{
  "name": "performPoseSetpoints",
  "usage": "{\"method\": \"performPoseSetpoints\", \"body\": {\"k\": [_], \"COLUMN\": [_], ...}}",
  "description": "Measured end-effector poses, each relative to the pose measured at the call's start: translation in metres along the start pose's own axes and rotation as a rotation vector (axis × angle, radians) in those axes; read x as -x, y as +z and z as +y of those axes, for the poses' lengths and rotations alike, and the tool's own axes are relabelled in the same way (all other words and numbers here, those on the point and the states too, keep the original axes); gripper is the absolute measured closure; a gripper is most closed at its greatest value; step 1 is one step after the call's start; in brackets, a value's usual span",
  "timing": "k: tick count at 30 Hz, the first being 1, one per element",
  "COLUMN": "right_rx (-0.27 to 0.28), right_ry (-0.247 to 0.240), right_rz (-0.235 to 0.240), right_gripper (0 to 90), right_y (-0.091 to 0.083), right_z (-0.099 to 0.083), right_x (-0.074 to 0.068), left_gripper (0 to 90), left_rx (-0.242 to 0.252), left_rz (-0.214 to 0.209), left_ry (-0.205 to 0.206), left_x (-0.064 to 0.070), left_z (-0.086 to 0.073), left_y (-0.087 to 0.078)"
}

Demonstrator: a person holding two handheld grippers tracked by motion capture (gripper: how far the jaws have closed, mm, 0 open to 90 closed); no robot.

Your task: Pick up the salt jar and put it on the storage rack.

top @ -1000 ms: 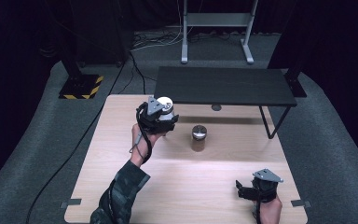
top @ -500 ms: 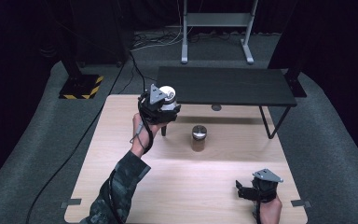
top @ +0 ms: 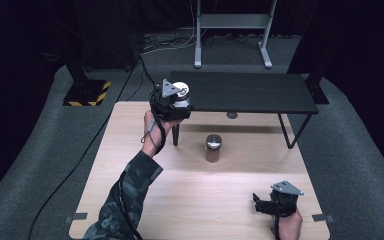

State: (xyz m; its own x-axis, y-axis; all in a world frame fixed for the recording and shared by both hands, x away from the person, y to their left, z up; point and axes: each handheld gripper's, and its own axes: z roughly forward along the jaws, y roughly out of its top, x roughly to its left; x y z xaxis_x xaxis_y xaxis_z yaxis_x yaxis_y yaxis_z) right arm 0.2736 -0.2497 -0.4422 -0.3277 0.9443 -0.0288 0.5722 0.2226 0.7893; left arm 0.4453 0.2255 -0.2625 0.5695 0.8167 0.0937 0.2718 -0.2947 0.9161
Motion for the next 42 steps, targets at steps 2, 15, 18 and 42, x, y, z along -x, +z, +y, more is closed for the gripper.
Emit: {"method": "performPoseSetpoints", "body": {"k": [2, 15, 18, 42], "right_rx": [0.000, -0.001, 0.000, 0.004], "right_ry": [0.000, -0.002, -0.003, -0.001], "right_rz": [0.001, 0.000, 0.000, 0.000], "right_gripper": [0.2, 0.1, 0.1, 0.1], "right_y": [0.000, 0.000, 0.000, 0.000], "right_z": [0.000, 0.000, 0.000, -0.001], "right_x": [0.000, 0.000, 0.000, 0.000], "left_gripper": [31.1, 31.1, 31.1, 31.0], "left_rx": [-0.012, -0.048, -0.067, -0.074], "left_rz": [0.001, -0.001, 0.007, 0.018], "left_ry": [-0.002, -0.056, -0.067, -0.101], "left_x": [-0.003, -0.024, -0.029, -0.036], "left_z": [0.003, 0.019, 0.024, 0.029], "left_y": [0.003, 0.017, 0.023, 0.036]}}
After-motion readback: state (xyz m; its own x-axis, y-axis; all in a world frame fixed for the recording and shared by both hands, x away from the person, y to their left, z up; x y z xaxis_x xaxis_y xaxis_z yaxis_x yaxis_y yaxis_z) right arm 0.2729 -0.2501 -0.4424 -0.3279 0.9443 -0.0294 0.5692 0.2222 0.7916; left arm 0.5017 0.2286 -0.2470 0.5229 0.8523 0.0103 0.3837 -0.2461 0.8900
